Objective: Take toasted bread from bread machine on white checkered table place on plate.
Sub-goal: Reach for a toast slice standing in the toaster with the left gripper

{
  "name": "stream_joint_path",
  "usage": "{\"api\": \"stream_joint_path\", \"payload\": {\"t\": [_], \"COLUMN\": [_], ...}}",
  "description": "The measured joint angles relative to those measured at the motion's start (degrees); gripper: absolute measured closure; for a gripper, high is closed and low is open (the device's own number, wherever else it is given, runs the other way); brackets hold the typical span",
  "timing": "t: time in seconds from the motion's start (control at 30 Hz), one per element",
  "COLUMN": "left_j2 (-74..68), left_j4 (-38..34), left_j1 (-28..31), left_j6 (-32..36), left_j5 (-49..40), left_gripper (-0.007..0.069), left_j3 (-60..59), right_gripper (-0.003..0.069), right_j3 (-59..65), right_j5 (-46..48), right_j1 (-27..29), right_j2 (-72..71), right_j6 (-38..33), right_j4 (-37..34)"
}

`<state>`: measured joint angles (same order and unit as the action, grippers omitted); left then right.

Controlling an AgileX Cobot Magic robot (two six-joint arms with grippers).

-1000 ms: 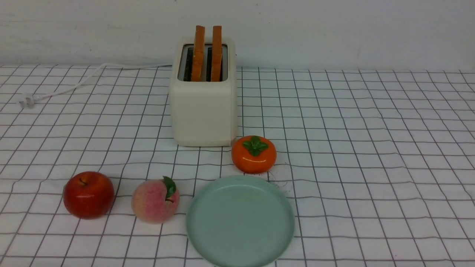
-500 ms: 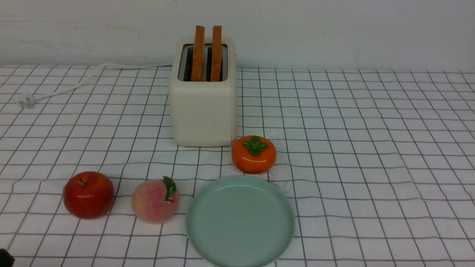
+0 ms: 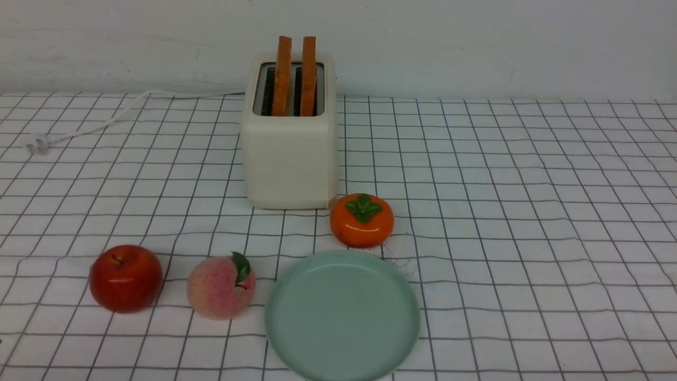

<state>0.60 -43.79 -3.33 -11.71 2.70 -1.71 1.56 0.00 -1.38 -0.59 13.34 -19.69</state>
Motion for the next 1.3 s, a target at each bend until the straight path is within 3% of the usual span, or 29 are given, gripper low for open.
{"api": "stream_joint_path", "payload": {"t": [0.13, 0.17, 0.37, 0.53, 0.73, 0.83, 0.87, 1.0, 1.13, 1.27, 1.3], "left_j2": [0.0, 0.0, -8.4, -23.7, -40.2, -50.3, -50.8, -61.4, -68.6, -78.3, -82.4], "left_j4": [-2.1, -1.3, 0.6, 0.7, 0.6, 0.8, 0.9, 1.2, 1.2, 1.2, 1.2], "left_j1": [0.0, 0.0, 0.0, 0.0, 0.0, -3.4, -3.4, -12.5, -15.3, -15.8, -15.8], "left_j6": [1.9, 4.4, 16.7, 27.3, 31.7, 34.1, 34.3, 41.6, 43.5, 44.8, 44.8], "left_j5": [-2.1, -4.2, -6.7, -8.5, -13.2, -16.4, -16.5, -15.0, -13.3, -13.1, -12.6], "left_gripper": [0.0578, 0.0578, 0.0578, 0.0578, 0.0586, 0.0638, 0.0638, 0.0638, 0.0635, 0.0541, 0.047], "left_j3": [1.8, 4.7, 18.0, 29.5, 41.3, 49.1, 49.4, 56.5, 60.8, 66.0, 68.4], "right_gripper": [0.0476, 0.0524, 0.0653, 0.0659, 0.0652, 0.0648, 0.0648, 0.0645, 0.0643, 0.0641, 0.0639], "right_j3": [-2.1, -5.5, -22.7, -37.7, -48.5, -52.9, -53.1, -55.5, -55.5, -56.4, -57.5], "right_j5": [1.2, 4.4, 19.6, 33.2, 40.4, 41.8, 41.9, 43.2, 43.2, 41.3, 40.5], "right_j1": [-0.4, -1.4, -6.5, -9.6, -10.0, -10.0, -10.0, -10.0, -10.0, -10.0, -10.0], "right_j2": [0.0, 0.4, 11.0, 22.0, 30.4, 34.4, 34.6, 39.1, 40.7, 41.3, 41.3], "right_j6": [0.3, -0.1, -6.0, -14.8, -18.9, -22.3, -22.7, -26.9, -29.8, -32.6, -33.9], "right_j4": [-2.0, -1.0, 4.6, 5.7, 4.5, 1.8, 1.6, -3.6, -6.4, -9.0, -9.9]}}
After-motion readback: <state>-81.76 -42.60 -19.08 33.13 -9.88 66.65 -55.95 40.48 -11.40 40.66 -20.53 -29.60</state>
